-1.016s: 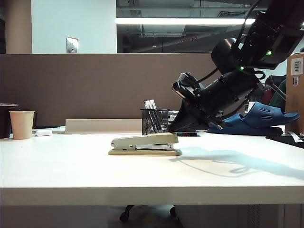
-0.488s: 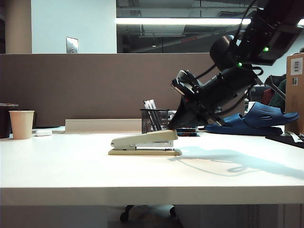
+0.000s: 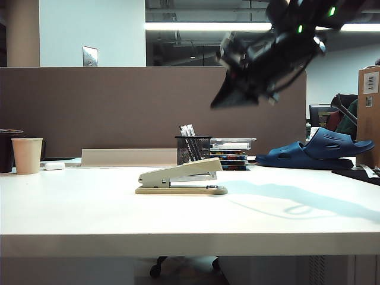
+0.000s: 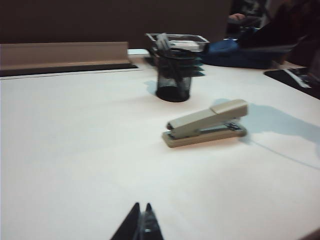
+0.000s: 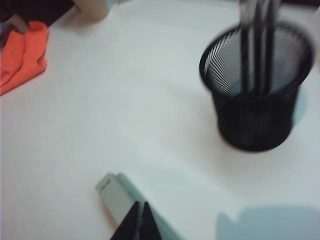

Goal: Press the stapler down.

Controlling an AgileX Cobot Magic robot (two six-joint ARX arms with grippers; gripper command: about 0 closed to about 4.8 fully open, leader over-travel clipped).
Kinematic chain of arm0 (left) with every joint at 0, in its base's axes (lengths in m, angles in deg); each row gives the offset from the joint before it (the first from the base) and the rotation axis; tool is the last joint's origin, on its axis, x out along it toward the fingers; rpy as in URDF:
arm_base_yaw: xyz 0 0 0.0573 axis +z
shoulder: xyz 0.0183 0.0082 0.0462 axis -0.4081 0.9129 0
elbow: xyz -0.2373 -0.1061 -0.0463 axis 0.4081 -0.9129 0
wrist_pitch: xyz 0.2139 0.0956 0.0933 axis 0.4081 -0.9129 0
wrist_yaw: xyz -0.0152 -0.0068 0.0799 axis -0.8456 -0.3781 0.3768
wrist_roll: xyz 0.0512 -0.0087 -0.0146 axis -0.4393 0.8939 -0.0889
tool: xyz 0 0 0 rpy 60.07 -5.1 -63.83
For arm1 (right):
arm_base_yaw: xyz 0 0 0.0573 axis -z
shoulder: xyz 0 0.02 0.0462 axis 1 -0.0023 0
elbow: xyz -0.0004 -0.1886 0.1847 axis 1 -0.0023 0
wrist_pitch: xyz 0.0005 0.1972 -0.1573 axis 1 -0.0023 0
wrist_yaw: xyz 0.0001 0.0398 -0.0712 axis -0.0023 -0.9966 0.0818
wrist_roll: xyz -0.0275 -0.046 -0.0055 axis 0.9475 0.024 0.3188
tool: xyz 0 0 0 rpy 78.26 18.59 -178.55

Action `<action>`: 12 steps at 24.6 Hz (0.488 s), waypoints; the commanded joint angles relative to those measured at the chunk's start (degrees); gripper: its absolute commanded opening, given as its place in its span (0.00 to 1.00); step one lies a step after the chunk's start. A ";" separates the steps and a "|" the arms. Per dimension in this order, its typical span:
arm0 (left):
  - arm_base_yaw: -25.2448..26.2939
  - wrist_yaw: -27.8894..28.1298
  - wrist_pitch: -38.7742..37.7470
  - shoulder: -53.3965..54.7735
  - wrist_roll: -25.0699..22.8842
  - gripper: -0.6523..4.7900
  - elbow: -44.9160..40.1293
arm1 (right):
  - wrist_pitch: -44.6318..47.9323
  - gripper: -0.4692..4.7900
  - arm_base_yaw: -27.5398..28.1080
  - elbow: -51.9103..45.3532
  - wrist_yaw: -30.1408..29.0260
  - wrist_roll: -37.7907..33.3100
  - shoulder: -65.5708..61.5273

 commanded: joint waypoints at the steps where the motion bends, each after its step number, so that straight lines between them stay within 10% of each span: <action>1: 0.00 4.70 0.79 0.00 -0.26 0.11 0.13 | 0.83 0.07 1.53 0.24 4.15 1.44 5.35; 12: 0.02 7.72 0.79 0.00 -0.26 0.11 0.11 | -11.02 0.07 11.56 -0.04 10.69 10.23 23.02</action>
